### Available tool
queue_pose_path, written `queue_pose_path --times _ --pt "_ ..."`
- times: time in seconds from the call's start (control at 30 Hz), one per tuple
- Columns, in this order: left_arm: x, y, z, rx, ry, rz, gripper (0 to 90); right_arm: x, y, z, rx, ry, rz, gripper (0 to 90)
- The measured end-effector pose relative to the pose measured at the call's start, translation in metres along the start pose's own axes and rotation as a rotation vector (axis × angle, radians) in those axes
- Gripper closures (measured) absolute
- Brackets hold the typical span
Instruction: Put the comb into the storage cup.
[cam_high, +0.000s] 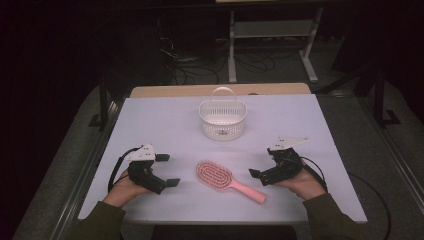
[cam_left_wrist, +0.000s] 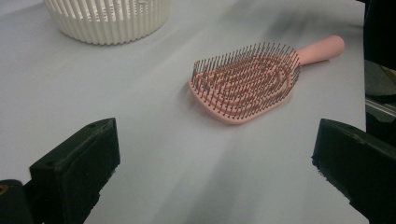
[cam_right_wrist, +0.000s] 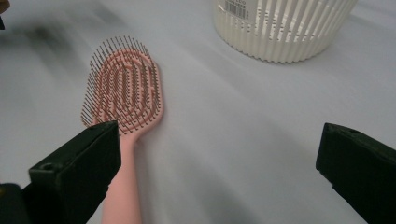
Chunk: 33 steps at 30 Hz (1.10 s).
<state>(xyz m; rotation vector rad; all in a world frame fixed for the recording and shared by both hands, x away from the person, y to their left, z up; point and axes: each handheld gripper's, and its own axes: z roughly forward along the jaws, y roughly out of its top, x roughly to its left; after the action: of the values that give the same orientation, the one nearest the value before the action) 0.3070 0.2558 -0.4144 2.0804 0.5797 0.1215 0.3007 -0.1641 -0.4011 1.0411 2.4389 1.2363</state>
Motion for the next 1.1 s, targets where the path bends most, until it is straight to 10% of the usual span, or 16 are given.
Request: queue_pose_path --times 1.1 --pt "0.0 0.001 -0.002 -0.012 -0.004 -0.001 0.6 0.02 0.021 0.025 0.041 0.052 -0.043 0.0"
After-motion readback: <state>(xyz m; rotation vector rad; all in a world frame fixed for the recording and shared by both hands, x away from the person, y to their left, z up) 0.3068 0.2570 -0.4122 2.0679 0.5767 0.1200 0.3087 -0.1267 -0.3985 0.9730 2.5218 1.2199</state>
